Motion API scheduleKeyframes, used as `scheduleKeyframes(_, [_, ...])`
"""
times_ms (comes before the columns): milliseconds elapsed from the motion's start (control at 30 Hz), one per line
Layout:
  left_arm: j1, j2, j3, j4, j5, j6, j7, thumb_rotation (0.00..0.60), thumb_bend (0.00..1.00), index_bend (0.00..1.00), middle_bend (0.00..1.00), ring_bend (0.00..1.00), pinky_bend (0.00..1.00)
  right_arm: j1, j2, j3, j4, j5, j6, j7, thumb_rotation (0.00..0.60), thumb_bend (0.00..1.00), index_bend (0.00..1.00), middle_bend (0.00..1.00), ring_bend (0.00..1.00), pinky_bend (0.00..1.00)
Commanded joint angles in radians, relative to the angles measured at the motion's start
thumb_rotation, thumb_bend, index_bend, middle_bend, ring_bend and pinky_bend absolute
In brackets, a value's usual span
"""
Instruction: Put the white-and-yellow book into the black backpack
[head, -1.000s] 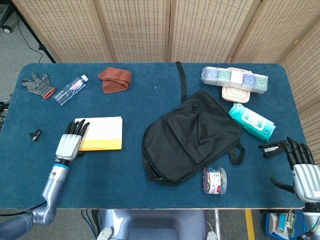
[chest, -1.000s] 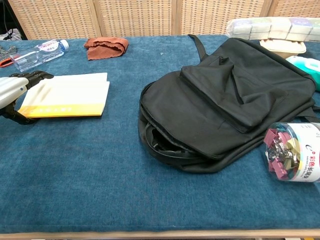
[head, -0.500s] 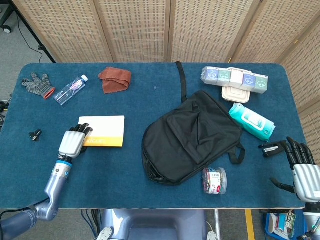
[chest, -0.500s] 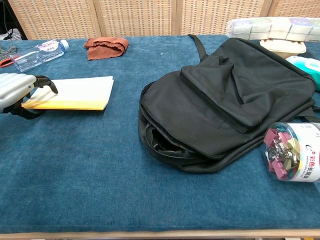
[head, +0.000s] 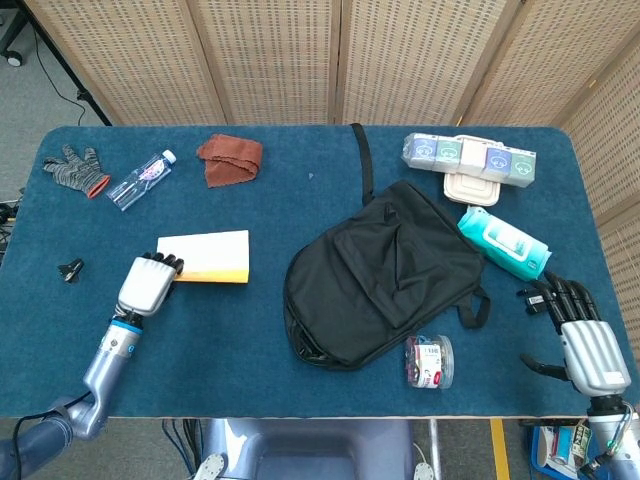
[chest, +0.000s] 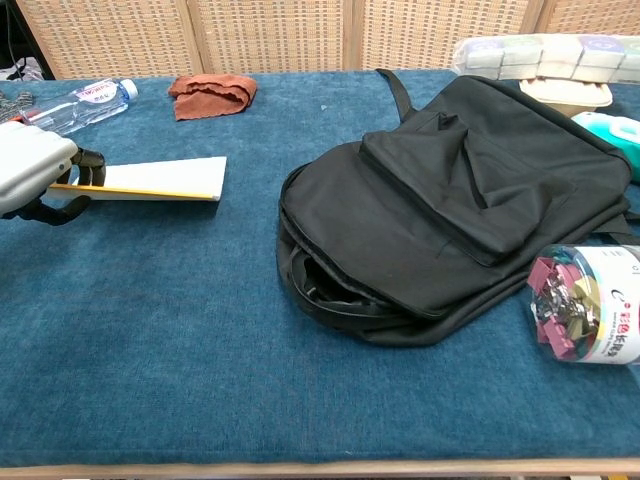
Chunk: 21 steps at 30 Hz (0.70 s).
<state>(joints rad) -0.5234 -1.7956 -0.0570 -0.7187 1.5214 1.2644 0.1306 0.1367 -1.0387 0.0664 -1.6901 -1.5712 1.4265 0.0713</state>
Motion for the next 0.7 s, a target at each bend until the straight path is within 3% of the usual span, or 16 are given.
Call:
scheduleKeyframes(33, [0.015, -0.015, 0.022, 0.029, 0.020, 0.026, 0.019, 0.600, 0.51, 0.77, 0.62, 0.55, 0.64, 0.074, 0.042, 0.025, -0.075, -0.022, -0.080, -0.025, 0.600, 0.00, 0.00, 0.00, 0.00, 0.00])
scheduleKeyframes(233, [0.017, -0.020, 0.013, 0.043, 0.023, 0.058, -0.001, 0.600, 0.52, 0.79, 0.64, 0.57, 0.65, 0.198, 0.100, 0.056, -0.223, 0.026, -0.272, -0.062, 0.600, 0.00, 0.00, 0.00, 0.00, 0.00])
scheduleKeyframes(533, [-0.004, 0.046, -0.022, -0.045, 0.017, 0.084, 0.018, 0.600, 0.52, 0.80, 0.64, 0.57, 0.65, 0.290, 0.073, 0.059, -0.335, 0.099, -0.415, -0.137, 0.600, 0.00, 0.05, 0.01, 0.00, 0.00])
scheduleKeyframes(700, [-0.014, 0.084, -0.037, -0.097, 0.009, 0.081, 0.029, 0.600, 0.52, 0.81, 0.65, 0.57, 0.65, 0.316, 0.050, 0.047, -0.357, 0.117, -0.457, -0.165, 0.600, 0.00, 0.13, 0.12, 0.06, 0.00])
